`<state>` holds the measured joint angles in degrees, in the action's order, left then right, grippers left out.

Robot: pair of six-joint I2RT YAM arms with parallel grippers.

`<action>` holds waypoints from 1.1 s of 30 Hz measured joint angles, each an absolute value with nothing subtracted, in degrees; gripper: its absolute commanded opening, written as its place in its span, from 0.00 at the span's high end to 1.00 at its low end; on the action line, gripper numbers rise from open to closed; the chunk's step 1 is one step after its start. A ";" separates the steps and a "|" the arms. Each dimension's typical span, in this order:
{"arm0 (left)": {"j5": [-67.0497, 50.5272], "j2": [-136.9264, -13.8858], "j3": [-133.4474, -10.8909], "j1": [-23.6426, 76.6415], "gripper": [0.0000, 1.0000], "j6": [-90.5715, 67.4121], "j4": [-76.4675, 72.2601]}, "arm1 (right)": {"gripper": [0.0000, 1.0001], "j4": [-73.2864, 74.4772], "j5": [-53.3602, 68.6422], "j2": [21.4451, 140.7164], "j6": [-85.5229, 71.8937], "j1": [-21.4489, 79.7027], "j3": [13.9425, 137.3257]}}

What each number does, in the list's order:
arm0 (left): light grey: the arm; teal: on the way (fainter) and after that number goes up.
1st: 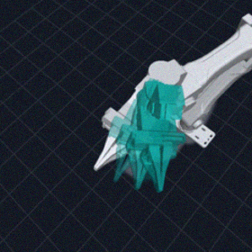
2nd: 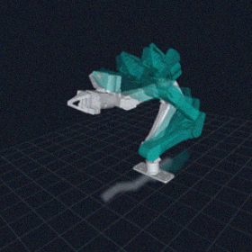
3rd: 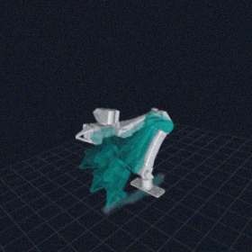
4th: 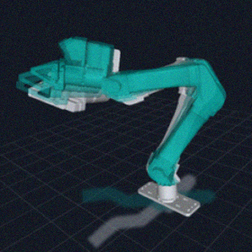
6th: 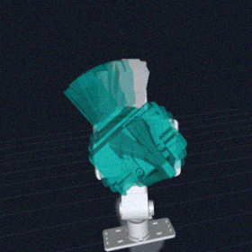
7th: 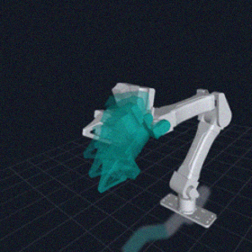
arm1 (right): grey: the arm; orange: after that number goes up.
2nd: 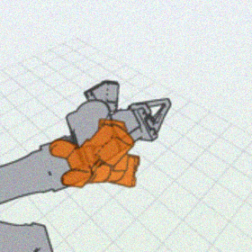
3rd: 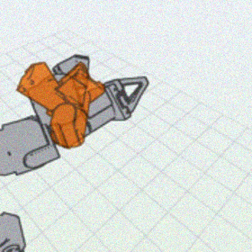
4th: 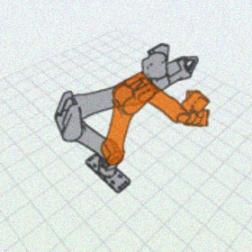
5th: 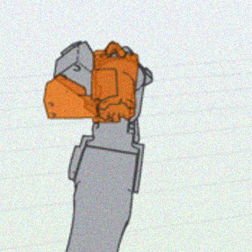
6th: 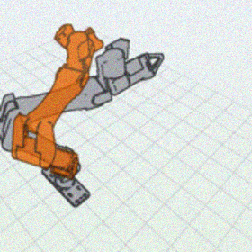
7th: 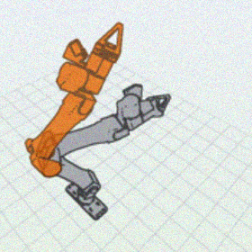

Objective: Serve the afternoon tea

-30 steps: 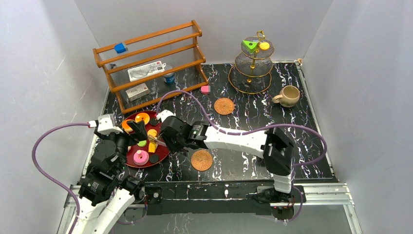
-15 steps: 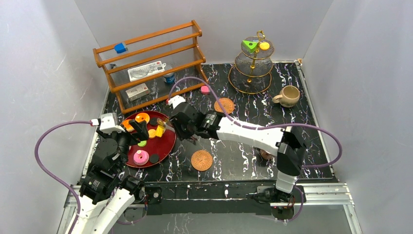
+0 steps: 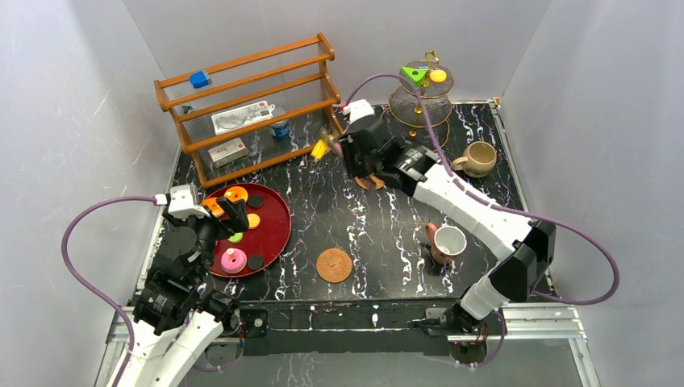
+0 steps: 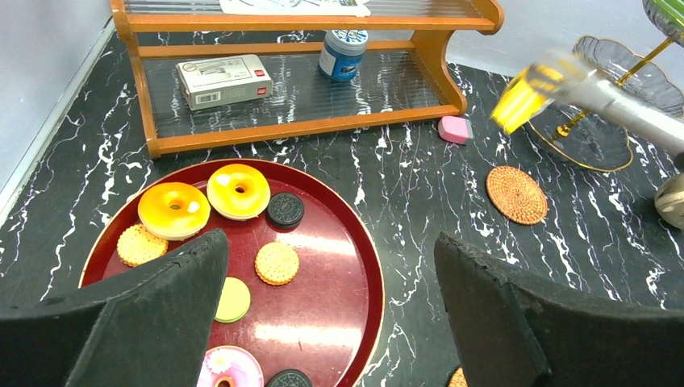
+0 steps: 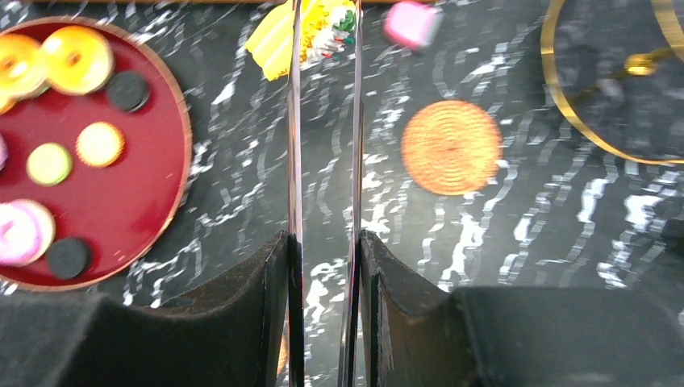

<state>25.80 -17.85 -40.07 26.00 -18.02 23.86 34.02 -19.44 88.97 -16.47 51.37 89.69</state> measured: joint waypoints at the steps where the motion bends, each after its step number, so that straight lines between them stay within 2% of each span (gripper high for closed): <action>1: 25.67 -17.98 -40.07 26.00 0.04 -18.02 23.81 | 0.59 34.61 -20.10 88.47 -15.88 49.89 90.19; 16: 24.60 -18.61 -40.07 26.00 0.04 -18.00 23.57 | 0.58 37.08 -27.92 83.70 -6.98 31.42 97.34; 24: 24.60 -18.61 -40.07 26.00 0.04 -18.00 23.57 | 0.58 37.30 -27.40 83.72 -5.82 21.26 99.37; 33: 24.60 -18.61 -40.07 26.00 0.04 -18.00 23.57 | 0.58 36.88 -24.71 84.05 -6.09 15.57 100.62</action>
